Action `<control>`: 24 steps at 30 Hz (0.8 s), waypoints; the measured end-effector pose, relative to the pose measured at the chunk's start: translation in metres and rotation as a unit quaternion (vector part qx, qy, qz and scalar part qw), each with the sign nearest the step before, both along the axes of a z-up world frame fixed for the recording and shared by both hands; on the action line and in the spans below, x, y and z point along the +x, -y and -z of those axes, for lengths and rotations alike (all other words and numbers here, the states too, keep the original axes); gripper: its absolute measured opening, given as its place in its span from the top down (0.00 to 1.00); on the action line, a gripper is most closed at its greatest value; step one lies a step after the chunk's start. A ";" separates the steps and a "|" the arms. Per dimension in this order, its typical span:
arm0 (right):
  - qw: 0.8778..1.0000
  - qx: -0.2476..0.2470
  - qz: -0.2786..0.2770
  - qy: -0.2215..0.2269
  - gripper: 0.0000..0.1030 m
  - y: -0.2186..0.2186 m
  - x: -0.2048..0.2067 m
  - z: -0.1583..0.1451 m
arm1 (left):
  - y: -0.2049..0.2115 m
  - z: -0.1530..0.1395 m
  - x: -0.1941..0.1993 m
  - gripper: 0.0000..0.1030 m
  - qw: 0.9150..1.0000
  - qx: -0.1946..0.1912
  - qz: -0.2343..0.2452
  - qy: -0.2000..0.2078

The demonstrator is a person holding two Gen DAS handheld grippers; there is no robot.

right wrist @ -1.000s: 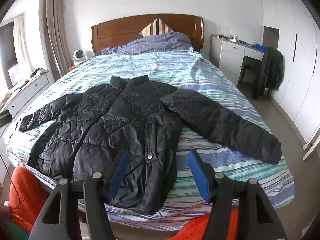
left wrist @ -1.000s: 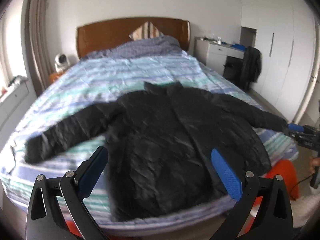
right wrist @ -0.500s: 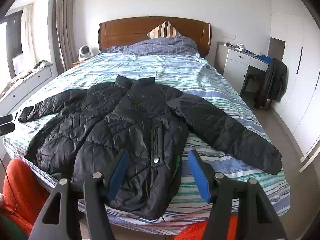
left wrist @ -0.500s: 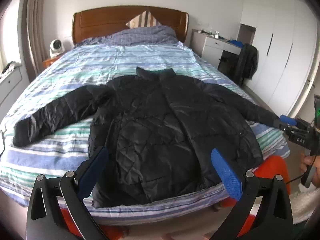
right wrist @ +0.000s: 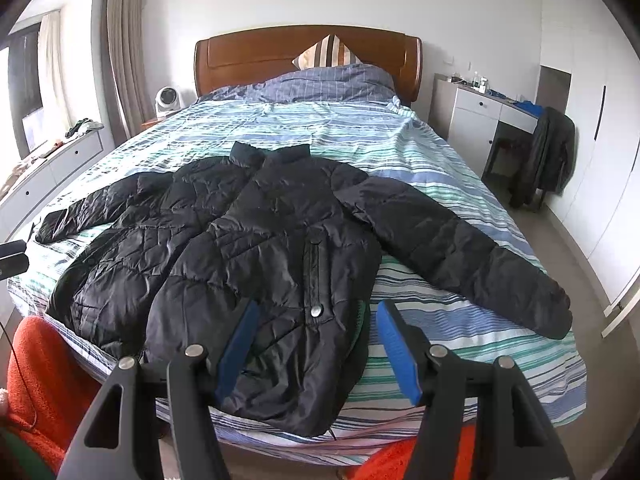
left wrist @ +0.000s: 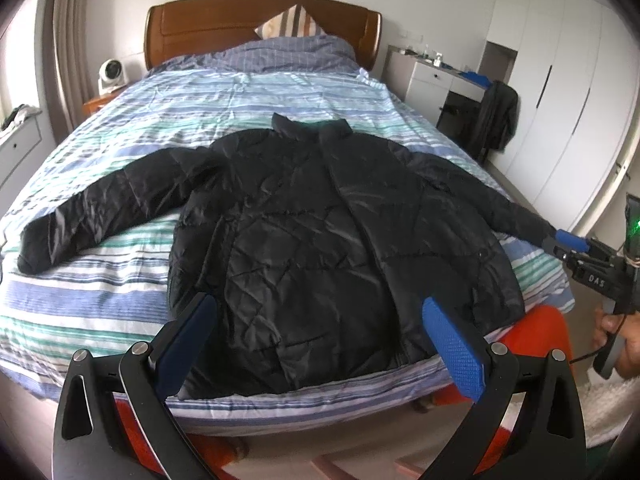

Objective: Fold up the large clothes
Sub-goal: 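Release the jacket with both grippers, leaving it spread flat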

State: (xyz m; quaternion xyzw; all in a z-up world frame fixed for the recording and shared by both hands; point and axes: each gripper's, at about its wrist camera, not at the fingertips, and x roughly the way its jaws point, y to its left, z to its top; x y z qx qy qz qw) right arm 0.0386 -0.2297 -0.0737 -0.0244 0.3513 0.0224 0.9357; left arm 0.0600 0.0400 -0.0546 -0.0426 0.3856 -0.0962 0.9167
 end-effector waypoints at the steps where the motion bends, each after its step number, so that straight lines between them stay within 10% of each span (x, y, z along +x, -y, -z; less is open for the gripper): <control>1: 1.000 0.000 0.000 -0.001 0.39 0.000 0.000 0.001 | 0.001 0.001 0.000 0.00 1.000 0.001 0.001 -0.002; 24: 0.999 0.026 0.022 -0.014 0.39 0.011 -0.002 0.006 | 0.004 0.002 -0.001 0.00 1.000 0.002 0.004 -0.011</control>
